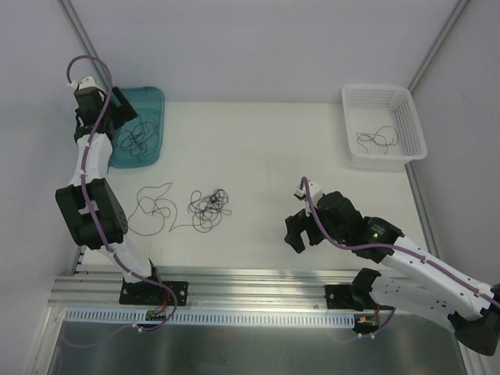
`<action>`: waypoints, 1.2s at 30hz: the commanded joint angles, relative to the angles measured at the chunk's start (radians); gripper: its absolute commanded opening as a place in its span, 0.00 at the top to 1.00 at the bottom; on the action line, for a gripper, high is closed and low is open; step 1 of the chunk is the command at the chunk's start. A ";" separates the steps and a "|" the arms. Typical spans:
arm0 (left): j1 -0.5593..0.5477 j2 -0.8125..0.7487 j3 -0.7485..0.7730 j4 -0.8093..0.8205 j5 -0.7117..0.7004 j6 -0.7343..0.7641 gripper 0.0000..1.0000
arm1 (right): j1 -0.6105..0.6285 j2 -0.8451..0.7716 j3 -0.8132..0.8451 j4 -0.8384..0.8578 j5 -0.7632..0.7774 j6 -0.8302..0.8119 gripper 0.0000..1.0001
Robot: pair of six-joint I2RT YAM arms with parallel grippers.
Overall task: Untangle the cables
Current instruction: Place the cable in the bin, then untie the cable.
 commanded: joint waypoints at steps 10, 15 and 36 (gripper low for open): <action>-0.344 -0.586 -0.621 -0.107 0.050 -0.124 0.01 | 0.020 0.108 -0.029 0.155 -0.055 0.182 0.01; -0.501 -0.732 -0.843 -0.144 0.108 -0.226 0.01 | 0.034 0.148 -0.076 0.230 -0.061 0.246 0.01; -0.797 -0.338 -0.833 -0.117 -0.226 -0.412 0.38 | 0.150 0.215 -0.046 0.230 0.057 0.342 0.03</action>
